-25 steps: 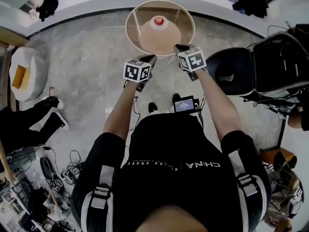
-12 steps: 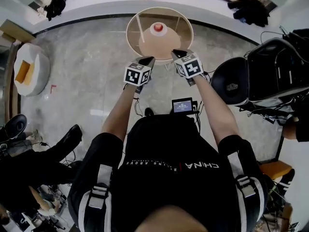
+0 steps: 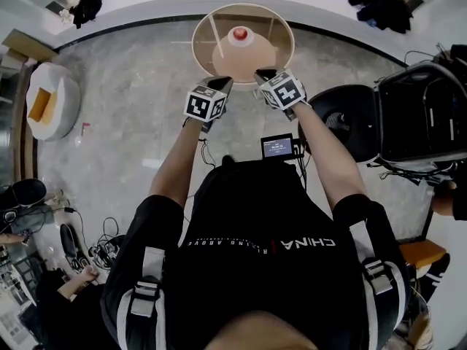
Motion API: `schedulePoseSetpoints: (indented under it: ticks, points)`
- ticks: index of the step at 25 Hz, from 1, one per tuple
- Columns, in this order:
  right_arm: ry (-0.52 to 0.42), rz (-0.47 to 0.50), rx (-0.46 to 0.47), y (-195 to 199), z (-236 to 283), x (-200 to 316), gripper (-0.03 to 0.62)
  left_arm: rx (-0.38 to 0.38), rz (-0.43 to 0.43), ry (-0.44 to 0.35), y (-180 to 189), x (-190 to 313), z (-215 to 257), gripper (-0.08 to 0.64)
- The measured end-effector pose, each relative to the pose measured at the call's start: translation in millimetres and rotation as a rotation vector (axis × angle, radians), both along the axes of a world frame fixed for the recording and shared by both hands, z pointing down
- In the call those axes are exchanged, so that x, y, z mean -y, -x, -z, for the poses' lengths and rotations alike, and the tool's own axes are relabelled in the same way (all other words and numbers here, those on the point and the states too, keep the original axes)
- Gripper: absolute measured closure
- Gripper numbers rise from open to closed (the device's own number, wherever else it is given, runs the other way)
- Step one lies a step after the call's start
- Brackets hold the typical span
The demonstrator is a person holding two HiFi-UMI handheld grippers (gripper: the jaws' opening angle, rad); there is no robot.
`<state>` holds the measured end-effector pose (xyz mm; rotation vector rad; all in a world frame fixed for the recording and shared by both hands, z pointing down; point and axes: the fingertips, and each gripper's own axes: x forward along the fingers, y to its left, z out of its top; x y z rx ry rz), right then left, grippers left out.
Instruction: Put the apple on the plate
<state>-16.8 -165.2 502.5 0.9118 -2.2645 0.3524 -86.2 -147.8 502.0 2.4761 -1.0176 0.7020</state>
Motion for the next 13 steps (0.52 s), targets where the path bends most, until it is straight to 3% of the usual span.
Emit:
schedulePoseSetpoints:
  ticks: [6,13]
  points:
    - [-0.029,-0.031,0.022,-2.2,-14.6,8.1,0.546,0.030,-0.012,-0.011,0.6,-1.0,-26.4,0.543]
    - [-0.021,-0.037,0.034,-4.3,0.8,11.6,0.546,0.031,-0.031,-0.025,-3.2,1.5,-7.2,0.543]
